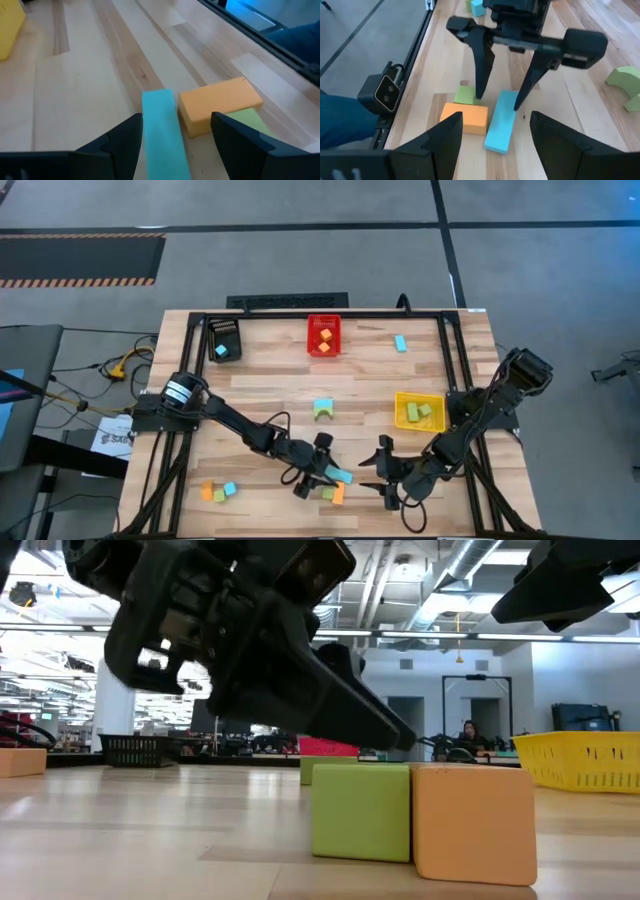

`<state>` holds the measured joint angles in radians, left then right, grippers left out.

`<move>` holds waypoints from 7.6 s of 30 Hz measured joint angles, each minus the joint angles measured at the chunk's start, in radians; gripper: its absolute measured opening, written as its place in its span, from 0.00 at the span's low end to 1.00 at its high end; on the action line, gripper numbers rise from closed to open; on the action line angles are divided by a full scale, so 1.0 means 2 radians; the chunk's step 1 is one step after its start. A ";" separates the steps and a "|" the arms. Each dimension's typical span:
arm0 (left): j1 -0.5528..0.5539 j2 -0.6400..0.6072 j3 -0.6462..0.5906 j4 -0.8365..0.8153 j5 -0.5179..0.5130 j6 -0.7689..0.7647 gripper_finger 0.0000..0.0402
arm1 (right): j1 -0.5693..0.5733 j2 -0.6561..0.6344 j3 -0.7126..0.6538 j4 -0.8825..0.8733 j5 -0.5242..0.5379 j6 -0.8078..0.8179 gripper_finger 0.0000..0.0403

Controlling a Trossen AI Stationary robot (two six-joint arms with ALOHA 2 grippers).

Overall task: Sort & place blocks by color
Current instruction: Put the blue block into the black bin, then put the green block into the yellow bin

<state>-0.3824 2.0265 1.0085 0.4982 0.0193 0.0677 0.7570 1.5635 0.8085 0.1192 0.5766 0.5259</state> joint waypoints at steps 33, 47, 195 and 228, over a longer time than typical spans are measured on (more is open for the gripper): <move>-0.059 -0.172 0.014 -0.477 0.047 -0.221 0.56 | -0.035 0.006 0.000 0.061 -0.093 0.000 0.63; -0.075 -0.177 0.014 -0.534 0.029 -0.263 0.50 | -0.036 0.006 0.000 0.062 -0.091 0.008 0.63; 0.465 -0.397 -0.096 -0.645 -0.120 -0.236 0.63 | -0.382 -0.361 -0.178 -0.089 -0.269 -0.073 0.30; -0.191 -0.397 -0.095 -0.517 -0.091 -0.529 0.63 | -0.184 -0.021 -0.059 0.142 -0.209 -0.145 0.30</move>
<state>-0.7652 1.2324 0.8177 -0.5357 -0.1635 -0.9910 0.3883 1.5214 0.6897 0.4037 0.1581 0.2357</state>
